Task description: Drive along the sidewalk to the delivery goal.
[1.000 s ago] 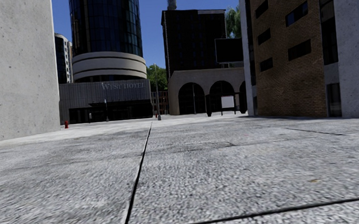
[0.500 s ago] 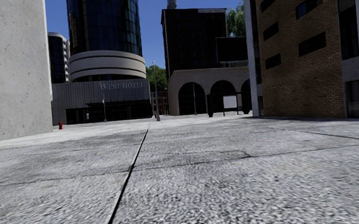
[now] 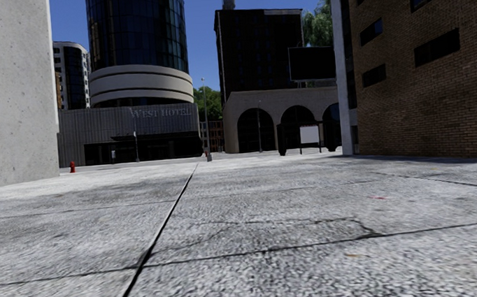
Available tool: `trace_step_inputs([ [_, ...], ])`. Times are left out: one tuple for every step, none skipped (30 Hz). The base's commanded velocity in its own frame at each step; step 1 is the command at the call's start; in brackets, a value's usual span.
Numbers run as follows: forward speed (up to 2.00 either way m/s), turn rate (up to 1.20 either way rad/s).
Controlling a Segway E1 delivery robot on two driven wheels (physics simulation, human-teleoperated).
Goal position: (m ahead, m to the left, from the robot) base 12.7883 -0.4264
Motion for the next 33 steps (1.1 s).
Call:
trace_step_inputs([
  [2.0, 0.0],
  [2.0, 0.0],
  [2.0, 0.0],
  [2.0, 0.0],
  [2.0, 0.0],
  [2.0, 0.0],
  [2.0, 0.0],
  [2.0, 0.0],
  [2.0, 0.0],
  [2.0, 0.0],
  [2.0, 0.0],
  [2.0, 0.0],
  [2.0, 0.0],
  [2.0, 0.0],
  [2.0, 0.0],
  [2.0, 0.0],
  [2.0, 0.0],
  [2.0, 0.0],
  [2.0, 0.0],
  [2.0, 0.0],
  [2.0, 0.0],
  [2.0, 0.0],
  [2.0, 0.0],
  [2.0, 0.0],
  [2.0, 0.0],
  [2.0, 0.0],
  [2.0, 0.0],
  [2.0, 0.0],
  [2.0, 0.0],
  [2.0, 0.0],
  [2.0, 0.0],
  [2.0, 0.0],
  [2.0, 0.0],
])
